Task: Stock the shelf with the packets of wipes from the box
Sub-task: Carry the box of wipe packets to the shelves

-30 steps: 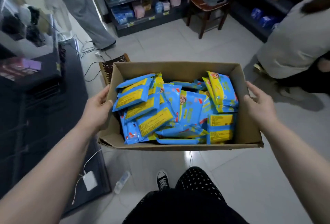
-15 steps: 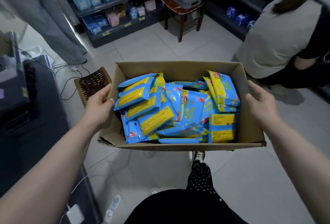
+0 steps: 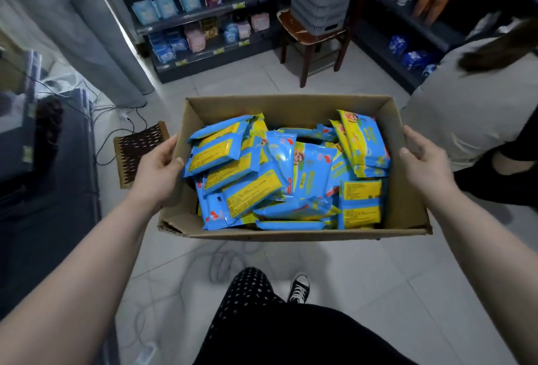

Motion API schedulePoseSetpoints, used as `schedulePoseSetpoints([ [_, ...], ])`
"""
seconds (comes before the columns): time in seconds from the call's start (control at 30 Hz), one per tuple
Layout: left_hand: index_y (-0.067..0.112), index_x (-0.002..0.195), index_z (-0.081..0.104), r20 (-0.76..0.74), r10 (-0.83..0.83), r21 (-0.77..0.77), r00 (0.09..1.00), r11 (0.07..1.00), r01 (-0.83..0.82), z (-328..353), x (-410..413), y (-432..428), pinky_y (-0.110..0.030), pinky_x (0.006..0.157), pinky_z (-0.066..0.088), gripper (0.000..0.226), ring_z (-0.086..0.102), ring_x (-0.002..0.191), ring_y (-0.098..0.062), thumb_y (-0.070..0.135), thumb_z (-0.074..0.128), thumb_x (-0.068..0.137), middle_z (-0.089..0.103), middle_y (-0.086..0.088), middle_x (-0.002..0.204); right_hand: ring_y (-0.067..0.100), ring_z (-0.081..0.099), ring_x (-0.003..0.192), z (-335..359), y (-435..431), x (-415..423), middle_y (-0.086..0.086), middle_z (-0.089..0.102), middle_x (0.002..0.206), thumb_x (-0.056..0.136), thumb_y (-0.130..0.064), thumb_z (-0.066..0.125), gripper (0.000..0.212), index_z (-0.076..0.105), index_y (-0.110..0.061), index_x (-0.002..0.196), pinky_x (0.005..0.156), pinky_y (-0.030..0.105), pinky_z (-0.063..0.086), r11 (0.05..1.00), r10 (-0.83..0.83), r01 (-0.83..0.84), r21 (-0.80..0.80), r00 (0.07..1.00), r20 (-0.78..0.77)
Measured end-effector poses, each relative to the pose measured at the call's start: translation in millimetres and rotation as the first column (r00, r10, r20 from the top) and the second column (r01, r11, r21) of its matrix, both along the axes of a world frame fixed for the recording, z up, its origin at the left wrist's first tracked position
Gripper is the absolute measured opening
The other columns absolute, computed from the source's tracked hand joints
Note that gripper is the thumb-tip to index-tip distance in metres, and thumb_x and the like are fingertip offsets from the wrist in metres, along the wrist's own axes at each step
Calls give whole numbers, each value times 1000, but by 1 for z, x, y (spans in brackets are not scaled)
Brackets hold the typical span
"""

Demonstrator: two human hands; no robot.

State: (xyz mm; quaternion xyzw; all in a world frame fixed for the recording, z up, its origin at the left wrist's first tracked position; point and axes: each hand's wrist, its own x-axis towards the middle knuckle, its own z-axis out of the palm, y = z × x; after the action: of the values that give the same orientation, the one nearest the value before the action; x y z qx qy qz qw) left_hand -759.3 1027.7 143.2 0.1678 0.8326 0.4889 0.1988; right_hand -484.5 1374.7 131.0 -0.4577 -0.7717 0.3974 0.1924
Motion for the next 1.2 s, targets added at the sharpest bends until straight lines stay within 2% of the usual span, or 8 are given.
schedulePoseSetpoints([
  [0.17,28,134,52,-10,27,17,1000,1000,-27,10,-11,41,-42,96,49,59,62,109,-16,-6,42,87,65,1,120,12,48,125,1,43,-17,3,52,137,92,-11,49,48,45,-19,139,109,31,34,999,28,-29,-24,999,-42],
  [0.3,38,125,56,-10,22,26,1000,999,-21,16,-25,66,-33,90,51,59,63,100,-9,-6,41,88,66,6,115,6,50,118,6,63,-34,-2,55,131,93,-10,49,47,46,-21,138,105,27,36,1000,8,-9,-30,999,-44],
  [0.57,28,131,53,31,47,35,998,998,-48,10,-80,127,-34,90,51,54,63,95,-7,-5,42,91,66,4,114,26,57,115,2,119,-91,6,65,120,90,-22,52,49,45,-37,136,102,45,43,999,-35,36,-16,996,77],
  [0.73,30,136,46,58,95,22,994,995,-96,-10,-144,186,-10,61,45,50,56,79,5,0,43,95,62,7,108,23,58,109,-10,172,-158,5,64,118,92,-22,53,47,46,-35,136,99,41,44,998,-49,53,-44,993,103],
  [0.83,32,134,50,73,77,-10,994,997,-77,-21,-197,223,-20,74,48,52,60,88,-6,0,44,94,64,3,115,20,58,98,-18,209,-207,6,65,115,92,-20,53,46,47,-33,136,94,39,44,997,-52,58,-44,992,117],
  [0.97,63,104,55,73,34,-57,997,998,-30,-25,-270,269,-40,93,49,65,63,106,-16,0,44,90,66,8,115,28,63,104,-20,257,-269,6,67,115,85,-33,52,52,44,-41,135,95,47,48,997,-45,54,-55,988,148],
  [1.1,35,130,52,31,32,-33,999,999,-31,-15,-325,317,-26,82,51,54,62,91,0,-3,43,92,64,6,111,26,65,95,-8,295,-325,3,69,108,92,-27,51,47,43,-44,135,90,45,51,995,-74,82,-57,987,140],
  [1.2,19,134,51,9,16,2,1000,1000,-16,-6,-360,348,-7,68,47,51,62,82,12,-7,41,91,64,6,112,19,61,90,0,319,-359,-1,65,97,94,-21,50,46,45,-37,137,85,32,48,995,-89,93,-40,991,104],
])
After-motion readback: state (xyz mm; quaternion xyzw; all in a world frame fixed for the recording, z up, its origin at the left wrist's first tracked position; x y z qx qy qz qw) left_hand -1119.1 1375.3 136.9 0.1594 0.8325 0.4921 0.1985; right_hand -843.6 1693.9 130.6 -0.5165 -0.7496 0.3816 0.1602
